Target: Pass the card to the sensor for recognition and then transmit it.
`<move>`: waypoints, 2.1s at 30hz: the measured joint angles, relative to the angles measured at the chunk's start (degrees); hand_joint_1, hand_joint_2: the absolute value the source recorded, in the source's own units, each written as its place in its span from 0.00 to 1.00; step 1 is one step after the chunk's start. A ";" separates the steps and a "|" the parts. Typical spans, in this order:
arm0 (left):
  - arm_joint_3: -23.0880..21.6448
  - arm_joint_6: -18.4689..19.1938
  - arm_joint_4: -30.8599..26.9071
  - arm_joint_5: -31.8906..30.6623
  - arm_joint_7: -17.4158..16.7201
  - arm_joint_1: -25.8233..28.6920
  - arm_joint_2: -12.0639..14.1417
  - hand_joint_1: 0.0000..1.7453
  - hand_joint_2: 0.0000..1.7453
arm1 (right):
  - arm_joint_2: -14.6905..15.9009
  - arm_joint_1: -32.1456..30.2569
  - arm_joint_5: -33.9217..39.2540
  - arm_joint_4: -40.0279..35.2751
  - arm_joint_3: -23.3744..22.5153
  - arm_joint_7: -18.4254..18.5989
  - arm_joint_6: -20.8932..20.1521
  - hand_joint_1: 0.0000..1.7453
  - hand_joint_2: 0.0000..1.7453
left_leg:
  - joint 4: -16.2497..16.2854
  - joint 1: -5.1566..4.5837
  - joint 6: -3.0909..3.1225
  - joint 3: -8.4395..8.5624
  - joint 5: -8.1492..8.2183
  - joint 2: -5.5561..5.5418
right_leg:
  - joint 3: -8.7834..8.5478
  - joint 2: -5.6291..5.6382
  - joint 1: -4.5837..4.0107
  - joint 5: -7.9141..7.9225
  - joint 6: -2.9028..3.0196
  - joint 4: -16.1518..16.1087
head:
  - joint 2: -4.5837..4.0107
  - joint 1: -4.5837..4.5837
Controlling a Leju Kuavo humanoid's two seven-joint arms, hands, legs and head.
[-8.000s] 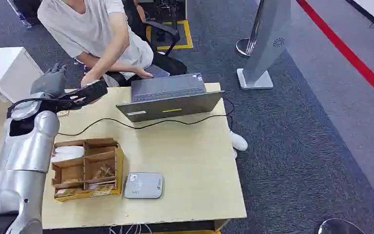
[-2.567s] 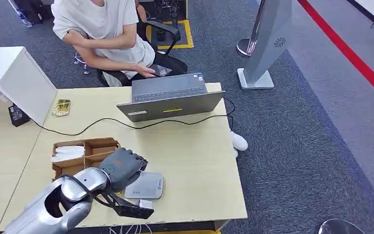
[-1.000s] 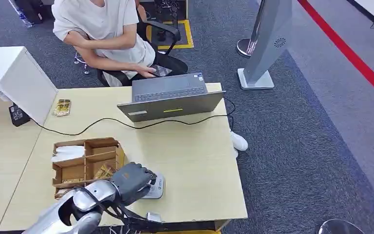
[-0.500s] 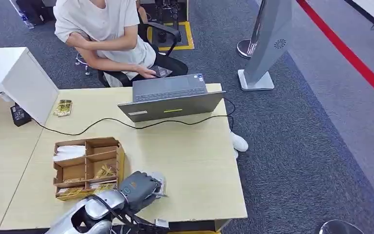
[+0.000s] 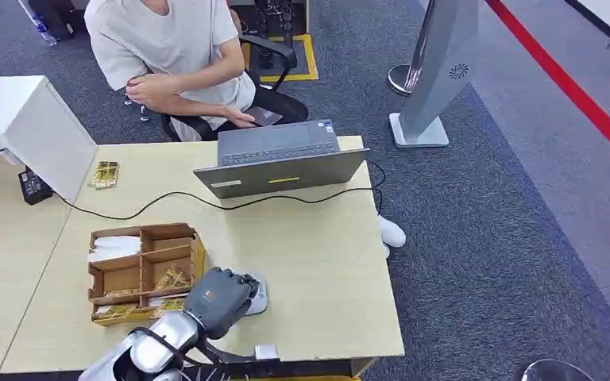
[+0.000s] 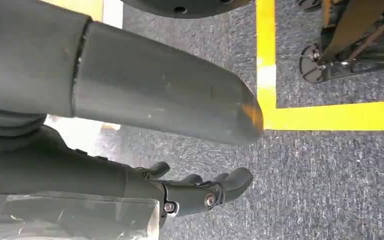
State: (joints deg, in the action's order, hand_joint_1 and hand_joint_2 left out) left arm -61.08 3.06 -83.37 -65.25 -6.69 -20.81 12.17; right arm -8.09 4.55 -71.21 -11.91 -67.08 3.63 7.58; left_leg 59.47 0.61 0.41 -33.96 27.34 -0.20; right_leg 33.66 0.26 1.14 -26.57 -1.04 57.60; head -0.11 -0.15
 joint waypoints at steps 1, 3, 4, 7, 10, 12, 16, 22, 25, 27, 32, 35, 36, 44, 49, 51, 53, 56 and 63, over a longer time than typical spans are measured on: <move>1.90 -0.74 -2.79 -1.69 0.00 0.07 -1.15 1.00 1.00 | 0.00 0.00 -0.04 0.00 0.00 -0.45 0.00 0.00 0.00 | 0.00 0.00 0.00 -0.01 0.00 0.00 | 0.00 0.00 0.00 0.01 -0.01 0.00 | 0.00 0.00; 4.55 -2.70 -7.47 -4.53 0.39 0.16 -3.12 1.00 1.00 | 0.00 0.01 -0.17 0.00 0.00 -0.83 0.07 0.00 0.00 | 0.01 -0.04 0.02 0.00 0.02 0.02 | 0.00 0.03 0.03 0.01 -0.02 0.00 | 0.00 0.00; 5.59 -3.91 -9.31 -5.66 0.59 0.26 -3.89 1.00 1.00 | 0.00 -0.03 -0.46 0.00 0.00 -1.01 0.13 0.00 0.00 | 0.01 -0.05 0.03 0.00 0.02 0.02 | 0.00 0.03 0.04 0.01 -0.02 -0.01 | 0.00 -0.02; 8.45 -6.84 -14.28 -7.80 1.11 0.84 -6.09 1.00 1.00 | 0.00 -0.08 -1.16 0.00 0.02 -1.46 0.24 0.00 0.00 | 0.01 -0.05 0.06 0.00 0.05 0.01 | 0.01 0.03 0.05 -0.01 -0.02 -0.02 | 0.00 -0.02; 10.20 -9.60 -16.80 -9.00 2.60 1.50 -7.36 1.00 1.00 | 0.00 -0.07 -1.42 0.00 0.15 -1.55 0.24 0.00 0.00 | 0.01 -0.04 0.06 0.00 0.06 0.02 | 0.04 0.03 0.04 -0.01 -0.02 -0.02 | 0.00 -0.02; 11.59 -11.36 -18.17 -9.61 3.32 1.62 -8.69 1.00 1.00 | 0.00 -0.10 -2.23 0.00 0.50 -1.75 0.26 0.00 0.00 | 0.01 -0.03 0.06 -0.01 0.05 0.02 | 0.05 0.02 0.03 -0.01 -0.02 -0.02 | 0.00 0.00; 15.04 -11.16 -18.92 -11.86 2.54 0.68 -10.94 1.00 1.00 | 0.00 -0.06 -3.49 0.02 1.44 -2.16 0.48 0.00 0.00 | 0.00 -0.03 0.06 0.00 0.04 0.02 | 0.05 0.02 0.03 0.00 -0.02 -0.01 | 0.00 0.00; 21.29 -10.71 -14.74 -16.46 -1.03 -4.61 -13.35 1.00 1.00 | 0.00 -0.02 -5.86 0.02 3.04 -2.51 0.28 0.00 0.00 | 0.02 -0.04 0.04 0.01 -0.02 0.02 | 0.04 0.02 0.04 0.05 -0.02 -0.01 | -0.02 0.00; 26.76 -12.04 -3.82 -20.65 -4.00 -12.70 -13.50 1.00 1.00 | 0.00 0.42 -7.43 0.02 4.46 -2.03 -0.46 0.00 0.00 | 0.01 -0.03 -0.05 0.01 -0.13 0.03 | 0.04 0.03 0.03 0.16 0.01 0.00 | -0.02 0.02; 31.28 -14.89 5.95 -21.70 -3.91 -17.63 -13.57 1.00 1.00 | -0.02 0.76 -7.67 0.04 5.20 -1.37 -0.59 0.00 0.00 | 0.01 -0.02 -0.09 0.06 -0.19 0.14 | 0.06 0.12 0.02 0.25 0.11 0.02 | 0.00 -0.07; 37.66 -16.52 21.77 -22.57 -5.22 -24.17 -13.79 1.00 1.00 | -0.02 1.11 -7.78 0.15 6.03 -0.52 -1.01 0.00 0.00 | 0.01 0.00 -0.14 0.06 -0.27 0.19 | 0.07 0.23 0.01 0.28 0.11 0.05 | -0.02 -0.09; 40.15 -16.61 27.58 -22.59 -5.64 -25.74 -13.90 1.00 1.00 | -0.02 1.15 -7.19 0.26 6.25 -0.17 -1.05 0.00 0.00 | 0.01 0.00 -0.14 0.01 -0.26 0.18 | 0.10 0.23 0.01 0.27 0.09 0.04 | 0.00 -0.11; 40.76 -16.61 29.02 -22.59 -5.73 -26.19 -13.96 1.00 1.00 | -0.02 1.15 -7.15 0.28 6.29 -0.11 -1.05 0.00 0.00 | 0.01 0.00 -0.13 0.00 -0.26 0.17 | 0.10 0.22 0.01 0.26 0.08 0.04 | -0.02 -0.09; 43.93 -16.69 36.64 -22.35 -5.93 -27.49 -14.71 0.00 1.00 | -0.02 1.15 -6.97 0.33 6.32 1.01 -1.49 0.00 0.00 | 0.01 -0.01 -0.13 -0.11 -0.26 0.15 | 0.19 0.20 0.02 0.26 0.07 0.04 | 0.00 -0.09; 44.95 -16.87 37.47 -22.35 -5.11 -27.16 -15.42 0.00 1.00 | -0.02 1.03 -6.97 0.35 6.32 0.48 -1.49 0.00 0.00 | 0.01 -0.01 -0.13 -0.11 -0.26 0.15 | 0.20 0.20 0.02 0.26 0.08 0.04 | 0.00 -0.09; 44.97 -16.69 37.45 -22.40 -5.05 -26.85 -15.73 0.00 1.00 | -0.02 0.99 -6.86 0.35 6.32 0.46 -1.55 0.00 0.00 | 0.01 -0.01 -0.13 -0.11 -0.26 0.15 | 0.20 0.19 0.02 0.26 0.08 0.04 | 0.00 -0.09; 44.97 -16.34 36.82 -22.40 -4.85 -26.20 -16.08 0.00 1.00 | -0.02 0.91 -6.82 0.35 6.32 0.35 -1.73 0.00 0.00 | 0.01 -0.01 -0.13 -0.11 -0.26 0.14 | 0.21 0.20 0.02 0.26 0.08 0.04 | 0.00 -0.11; 44.97 -15.62 35.33 -22.40 -4.55 -25.28 -16.46 0.00 1.00 | -0.02 0.69 -6.82 0.35 6.32 0.33 -1.99 0.00 0.00 | 0.01 -0.01 -0.13 -0.12 -0.26 0.14 | 0.21 0.19 0.01 0.26 0.08 0.04 | 0.00 -0.09; 43.15 -4.42 19.47 -18.09 -0.04 -16.69 -17.81 0.00 1.00 | -0.02 0.36 -2.55 0.35 5.33 0.74 -1.66 0.00 0.00 | 0.01 -0.03 -0.07 -0.13 -0.17 0.18 | 0.22 0.22 0.03 0.25 0.07 0.02 | 0.00 -0.11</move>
State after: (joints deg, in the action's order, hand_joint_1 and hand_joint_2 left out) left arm -17.93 -1.37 -63.90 -83.34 -6.73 -37.50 -5.64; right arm -8.11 4.92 -73.76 -11.56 -61.75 4.37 5.92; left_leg 59.48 0.58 0.34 -34.09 27.17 -0.02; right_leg 33.88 0.48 1.17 -26.32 -0.97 57.62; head -0.11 -0.26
